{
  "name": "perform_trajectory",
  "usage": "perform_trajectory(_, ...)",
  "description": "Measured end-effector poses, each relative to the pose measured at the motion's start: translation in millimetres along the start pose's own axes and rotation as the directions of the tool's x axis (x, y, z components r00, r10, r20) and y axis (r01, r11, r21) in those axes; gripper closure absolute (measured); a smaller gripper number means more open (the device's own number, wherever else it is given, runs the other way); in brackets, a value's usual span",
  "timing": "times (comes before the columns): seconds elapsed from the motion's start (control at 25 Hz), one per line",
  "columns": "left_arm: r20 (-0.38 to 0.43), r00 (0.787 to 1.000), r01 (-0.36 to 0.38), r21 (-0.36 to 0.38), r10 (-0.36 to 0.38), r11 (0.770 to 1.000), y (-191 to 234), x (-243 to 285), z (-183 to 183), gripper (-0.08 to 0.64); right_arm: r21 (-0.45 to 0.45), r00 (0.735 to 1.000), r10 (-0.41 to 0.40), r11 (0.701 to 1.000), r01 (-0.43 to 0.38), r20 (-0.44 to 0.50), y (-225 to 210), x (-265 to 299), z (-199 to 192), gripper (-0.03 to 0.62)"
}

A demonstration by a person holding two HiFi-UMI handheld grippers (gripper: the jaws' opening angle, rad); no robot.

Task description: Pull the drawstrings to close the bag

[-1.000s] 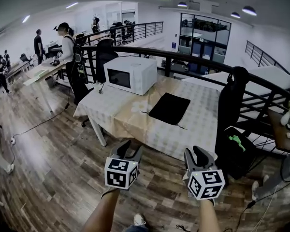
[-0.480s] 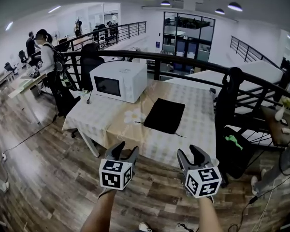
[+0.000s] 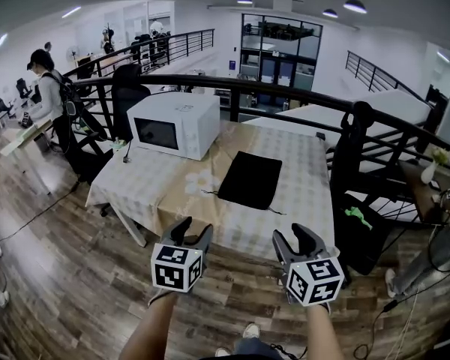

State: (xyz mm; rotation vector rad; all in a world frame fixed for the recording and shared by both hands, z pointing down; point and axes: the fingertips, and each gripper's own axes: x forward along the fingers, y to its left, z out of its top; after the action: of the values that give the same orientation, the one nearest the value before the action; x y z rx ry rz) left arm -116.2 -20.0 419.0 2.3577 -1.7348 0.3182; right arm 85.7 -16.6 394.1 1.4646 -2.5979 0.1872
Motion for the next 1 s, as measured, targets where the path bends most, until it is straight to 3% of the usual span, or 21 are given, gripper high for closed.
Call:
perform_trajectory(0.44, -0.009, 1.0, -0.003, -0.015, 0.003, 1.0, 28, 64, 8, 0.337, 0.008, 1.0, -0.002, 1.0, 0.002, -0.003, -37, 63, 3, 0.403)
perform_trajectory(1.0, -0.003, 1.0, 0.009, 0.026, -0.009, 1.0, 54, 217, 72, 0.327, 0.015, 1.0, -0.005, 1.0, 0.005, -0.001, -139, 189, 38, 0.391)
